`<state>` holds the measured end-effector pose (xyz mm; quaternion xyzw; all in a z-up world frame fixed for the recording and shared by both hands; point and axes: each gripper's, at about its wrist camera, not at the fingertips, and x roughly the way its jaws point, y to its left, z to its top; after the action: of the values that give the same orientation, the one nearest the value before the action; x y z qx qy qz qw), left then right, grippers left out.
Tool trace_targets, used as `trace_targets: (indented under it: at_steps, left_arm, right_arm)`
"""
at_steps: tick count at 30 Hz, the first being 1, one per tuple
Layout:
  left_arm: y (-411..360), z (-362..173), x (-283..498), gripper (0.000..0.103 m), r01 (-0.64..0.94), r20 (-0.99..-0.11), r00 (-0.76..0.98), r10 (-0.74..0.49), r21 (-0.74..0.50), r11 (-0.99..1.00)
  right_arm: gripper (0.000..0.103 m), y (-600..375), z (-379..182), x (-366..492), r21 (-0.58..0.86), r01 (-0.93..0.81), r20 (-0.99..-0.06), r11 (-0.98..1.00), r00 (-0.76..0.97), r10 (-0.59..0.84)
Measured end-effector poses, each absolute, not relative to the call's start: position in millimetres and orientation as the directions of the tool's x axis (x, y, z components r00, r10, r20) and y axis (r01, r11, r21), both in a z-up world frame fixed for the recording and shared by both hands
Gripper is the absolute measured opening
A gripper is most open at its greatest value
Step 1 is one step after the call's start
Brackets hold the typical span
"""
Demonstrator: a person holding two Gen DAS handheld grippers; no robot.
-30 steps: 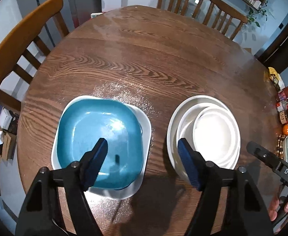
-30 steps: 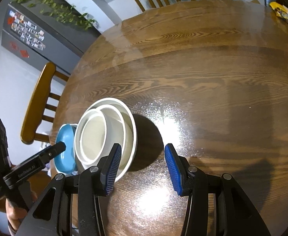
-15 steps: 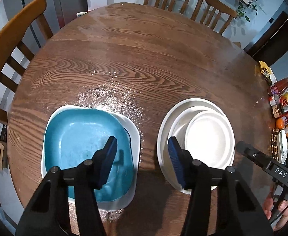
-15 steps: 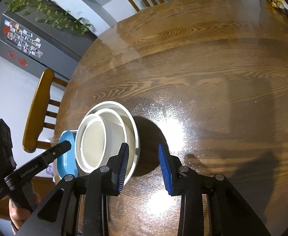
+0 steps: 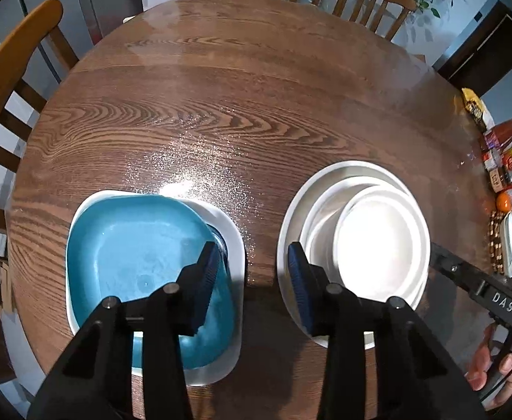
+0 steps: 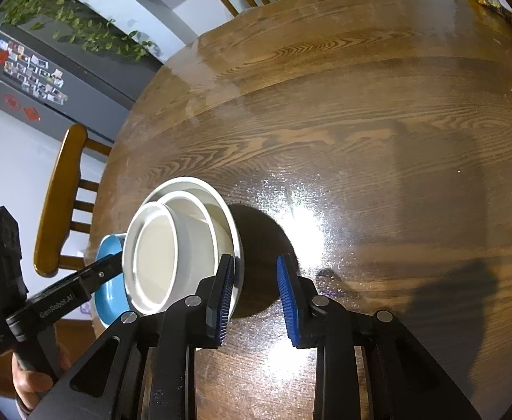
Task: Organize plates and bowls
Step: 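Reach the left gripper to the large white bowl rim and grasp it, then lift the nested white bowl stack and carry it over the teal dish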
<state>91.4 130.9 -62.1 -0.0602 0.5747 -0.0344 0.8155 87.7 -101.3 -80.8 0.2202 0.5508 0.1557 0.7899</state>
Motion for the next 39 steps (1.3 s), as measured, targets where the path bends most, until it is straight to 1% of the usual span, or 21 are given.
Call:
trace_targets:
  at_steps: [8,12,13,15,16,18,22,24,26,29,32,36,39]
  left_arm:
    - [130,-70,90,0.035,0.005,-0.94,0.319,-0.123,-0.128,0.992]
    - [131,-72,91,0.034,0.005,-0.94,0.319,-0.123,-0.128,0.992]
    - [130,-72,91,0.032,0.007,-0.94,0.319,-0.122,-0.126,0.992]
    - [126,-72,91,0.023,0.016,-0.94,0.317,-0.13,-0.132,0.991]
    - [124,-72,92,0.021,0.022,-0.939,0.317,-0.134,-0.134,0.991]
    - [122,-71,92,0.014,0.025,-0.939,0.315,-0.142,-0.141,0.99]
    - [121,-71,94,0.012,0.023,-0.94,0.306,-0.152,-0.152,0.988]
    - [118,-70,94,0.007,0.026,-0.94,0.305,-0.152,-0.151,0.988]
    - [114,-70,94,0.002,0.029,-0.939,0.307,-0.155,-0.153,0.988]
    - [112,-70,92,0.002,0.018,-0.938,0.32,-0.135,-0.137,0.99]
    - [112,-71,91,0.002,0.009,-0.934,0.329,-0.137,-0.142,0.99]
    - [108,-70,87,0.002,0.013,-0.93,0.353,-0.107,-0.109,0.994]
    - [109,-71,86,0.002,0.006,-0.926,0.363,-0.103,-0.108,0.994]
  right_arm:
    - [0.028,-95,-88,91,0.517,-0.001,-0.812,0.856,0.316,0.49]
    - [0.024,-94,-88,93,0.523,-0.005,-0.807,0.852,0.317,0.498]
    - [0.023,-94,-87,93,0.522,-0.008,-0.807,0.853,0.318,0.498]
    - [0.02,-92,-86,93,0.526,-0.017,-0.803,0.85,0.319,0.503]
    - [0.017,-91,-86,93,0.528,-0.021,-0.802,0.849,0.319,0.506]
    - [0.015,-91,-85,94,0.529,-0.023,-0.801,0.848,0.318,0.508]
    - [0.015,-93,-88,94,0.553,-0.013,-0.79,0.833,0.31,0.529]
    - [0.015,-93,-88,94,0.551,-0.016,-0.79,0.834,0.311,0.528]
    - [0.01,-91,-87,94,0.547,-0.03,-0.788,0.836,0.318,0.527]
    - [0.01,-86,-83,92,0.511,-0.053,-0.8,0.858,0.337,0.497]
    - [0.01,-87,-83,91,0.521,-0.049,-0.792,0.852,0.342,0.505]
    - [0.01,-86,-82,91,0.514,-0.049,-0.796,0.856,0.346,0.497]
    - [0.01,-85,-82,91,0.513,-0.047,-0.797,0.857,0.347,0.495]
